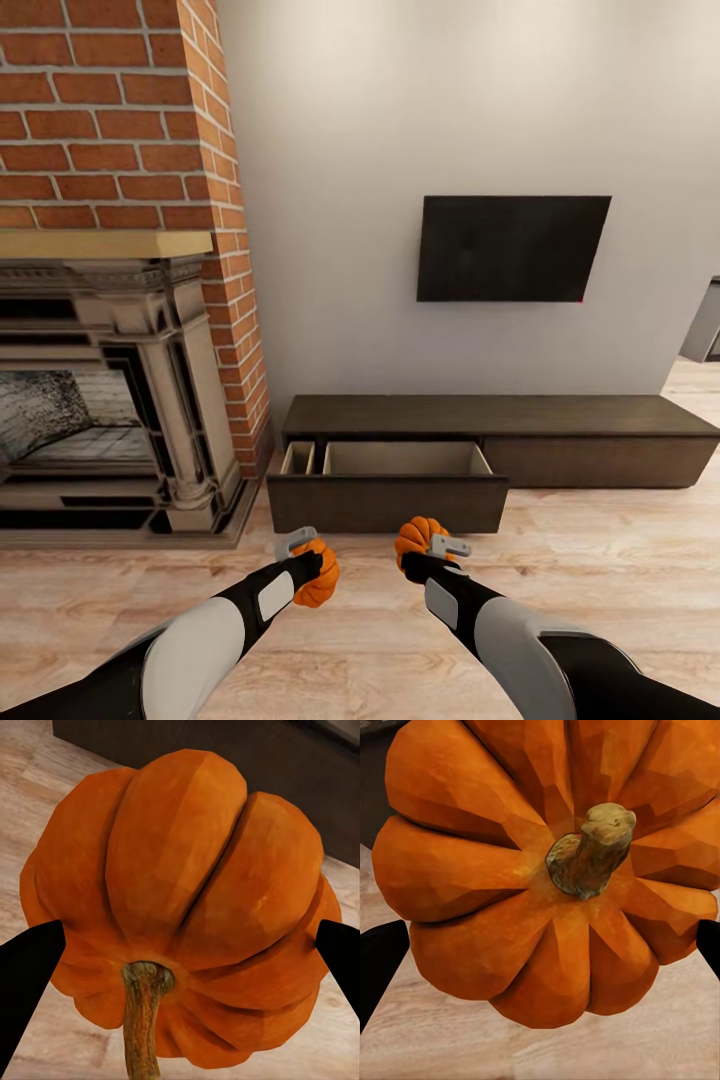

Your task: Place each of the two pumpkins and all three candles from the living room inside a cabinet in the living room (use any cabinet), then make sure every cabinet is closed, and position the cauldron so it is next to a table in the living room.

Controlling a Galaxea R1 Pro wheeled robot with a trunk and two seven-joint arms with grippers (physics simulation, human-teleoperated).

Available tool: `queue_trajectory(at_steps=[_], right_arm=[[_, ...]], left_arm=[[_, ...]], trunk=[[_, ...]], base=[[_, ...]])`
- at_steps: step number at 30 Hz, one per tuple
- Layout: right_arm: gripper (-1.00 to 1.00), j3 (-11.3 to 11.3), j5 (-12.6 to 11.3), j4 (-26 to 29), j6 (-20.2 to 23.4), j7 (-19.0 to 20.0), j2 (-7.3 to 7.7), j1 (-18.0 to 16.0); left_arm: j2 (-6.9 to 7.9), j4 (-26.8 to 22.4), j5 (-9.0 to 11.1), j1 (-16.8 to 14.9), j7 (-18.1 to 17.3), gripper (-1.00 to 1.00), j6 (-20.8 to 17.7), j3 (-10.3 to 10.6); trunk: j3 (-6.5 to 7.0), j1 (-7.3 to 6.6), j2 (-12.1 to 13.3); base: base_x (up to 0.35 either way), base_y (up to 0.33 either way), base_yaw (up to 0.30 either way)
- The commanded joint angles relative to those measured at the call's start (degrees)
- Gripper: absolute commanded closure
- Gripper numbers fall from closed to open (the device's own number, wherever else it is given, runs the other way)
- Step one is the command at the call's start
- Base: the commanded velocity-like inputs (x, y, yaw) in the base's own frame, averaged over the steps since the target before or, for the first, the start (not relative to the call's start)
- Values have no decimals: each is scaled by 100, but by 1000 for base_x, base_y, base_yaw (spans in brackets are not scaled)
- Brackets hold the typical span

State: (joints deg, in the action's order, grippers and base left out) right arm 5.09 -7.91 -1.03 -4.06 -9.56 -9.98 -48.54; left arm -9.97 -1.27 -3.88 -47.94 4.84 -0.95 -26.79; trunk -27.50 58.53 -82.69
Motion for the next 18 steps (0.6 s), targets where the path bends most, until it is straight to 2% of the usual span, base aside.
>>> queue_trajectory(at_steps=[1, 18], right_arm=[[100, 44, -35, -17, -42, 8, -1, -6], [100, 45, -35, -20, -42, 15, -1, -6]], left_arm=[[-3, -5, -43, 1, 25, 100, -10, -37], [-3, -4, -43, 2, 26, 100, -10, -37]], trunk=[[12, -23, 38], [316, -396, 720]], base=[[0, 0, 2], [0, 0, 0]])
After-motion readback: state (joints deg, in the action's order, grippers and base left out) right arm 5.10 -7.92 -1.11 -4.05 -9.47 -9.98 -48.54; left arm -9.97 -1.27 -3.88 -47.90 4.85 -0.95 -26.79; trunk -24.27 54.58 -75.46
